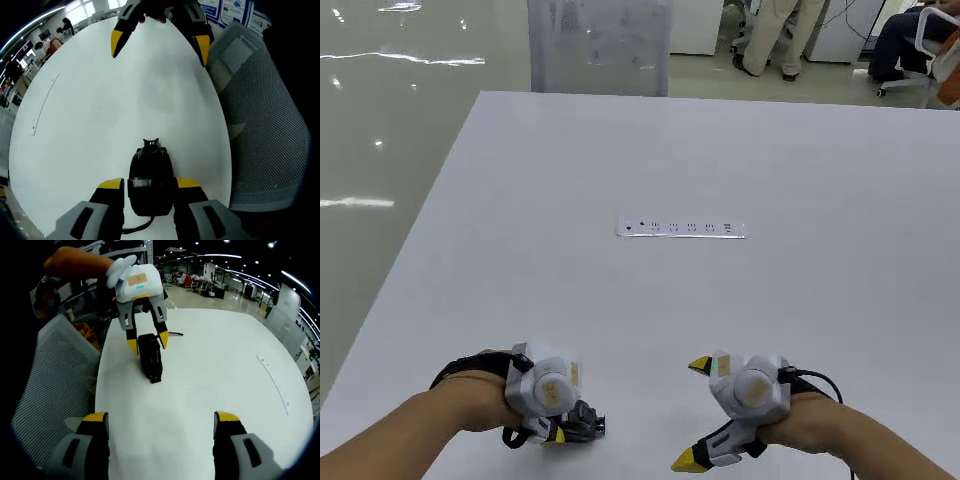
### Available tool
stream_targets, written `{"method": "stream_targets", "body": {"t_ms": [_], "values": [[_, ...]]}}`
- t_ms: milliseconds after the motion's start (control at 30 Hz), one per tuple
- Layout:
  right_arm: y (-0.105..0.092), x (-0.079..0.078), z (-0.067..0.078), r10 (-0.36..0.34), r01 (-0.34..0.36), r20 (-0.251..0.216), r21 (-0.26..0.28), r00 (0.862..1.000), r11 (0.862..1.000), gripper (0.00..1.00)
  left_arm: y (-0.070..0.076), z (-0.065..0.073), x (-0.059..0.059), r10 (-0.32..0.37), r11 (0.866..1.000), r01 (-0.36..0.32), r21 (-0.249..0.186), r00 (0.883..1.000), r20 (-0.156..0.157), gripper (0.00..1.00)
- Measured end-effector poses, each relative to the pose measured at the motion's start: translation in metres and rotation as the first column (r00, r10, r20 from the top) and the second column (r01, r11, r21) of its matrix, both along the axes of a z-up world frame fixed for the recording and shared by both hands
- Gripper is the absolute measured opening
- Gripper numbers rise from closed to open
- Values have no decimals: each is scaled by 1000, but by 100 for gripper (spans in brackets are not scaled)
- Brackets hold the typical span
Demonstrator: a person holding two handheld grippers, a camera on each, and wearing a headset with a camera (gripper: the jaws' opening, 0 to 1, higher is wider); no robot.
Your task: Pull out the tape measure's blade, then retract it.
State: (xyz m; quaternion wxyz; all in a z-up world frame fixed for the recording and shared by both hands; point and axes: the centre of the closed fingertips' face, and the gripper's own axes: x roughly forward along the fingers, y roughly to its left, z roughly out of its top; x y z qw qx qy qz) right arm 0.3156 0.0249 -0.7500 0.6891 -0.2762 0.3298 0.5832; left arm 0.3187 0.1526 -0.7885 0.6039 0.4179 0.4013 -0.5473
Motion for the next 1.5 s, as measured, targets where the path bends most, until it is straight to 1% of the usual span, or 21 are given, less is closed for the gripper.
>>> {"method": "stream_targets", "body": {"t_ms": [33,67,100,133,200,267,300,367,433,500,533,667,733,800,867,933,1000,1167,1267,1433,1500], "values": [[4,-1,-4,10,-10,-2,-8,1000,1000,87,0,-1,0,-9,1000,9,6,1000,11,33],[7,-2,-6,19,-19,-3,-12,1000,1000,87,0,-1,-1,-14,1000,14,7,1000,6,32],[9,-3,-8,26,-26,-3,-17,1000,1000,86,0,-1,-1,-7,1000,7,4,1000,1,32],[14,-4,-10,41,-41,-3,-19,999,999,86,1,-1,-2,-17,1000,17,-5,1000,-5,32],[21,-4,-11,55,-55,1,-14,998,998,84,0,0,-5,-68,998,68,-18,998,-4,32],[28,-1,-13,54,-54,13,-1,998,999,79,0,0,-5,-55,998,55,-21,998,-6,31],[36,1,-13,48,-49,22,23,999,999,77,0,0,-4,-51,998,50,-25,999,-9,31],[47,0,-15,52,-53,29,43,998,998,74,0,-1,-3,-42,999,42,-27,999,-10,31],[54,0,-18,53,-54,27,44,998,998,72,0,-2,-3,-41,999,40,-25,999,-5,31],[60,-4,-23,49,-49,-5,22,999,999,69,0,-1,-3,-41,999,41,-23,999,1,31],[63,-4,-27,52,-52,-6,5,999,999,66,0,-1,-3,-35,999,35,-23,999,1,31],[75,-11,-34,108,-108,10,-2,994,994,60,0,-1,-3,-25,999,25,-24,1000,2,31],[80,-11,-37,110,-110,17,-4,994,994,56,0,-2,-3,-5,999,5,-33,1000,-2,31],[87,-11,-40,123,-124,31,15,992,992,51,0,-2,-3,13,999,-13,-38,1000,-4,31],[90,-13,-45,134,-134,16,11,991,991,47,-2,-3,-3,14,999,-14,-34,1000,2,31],[92,-14,-49,147,-147,15,-2,989,989,44,-2,-3,-4,11,1000,-11,-26,1000,7,31],[93,-12,-52,152,-152,18,-8,988,988,42,-1,-2,-4,10,1000,-10,-24,1000,7,31],[96,-6,-56,154,-154,25,-16,988,988,34,-1,-1,-3,16,999,-16,-41,1000,4,31],[96,-6,-62,169,-169,21,-31,985,985,28,0,-1,-3,18,998,-17,-53,1000,4,31],[97,-9,-71,192,-191,18,-58,981,980,22,-1,-1,-3,22,998,-22,-64,1000,3,31],[97,-9,-74,201,-199,21,-63,979,978,22,0,-1,-2,20,998,-20,-63,1000,2,31]]}}
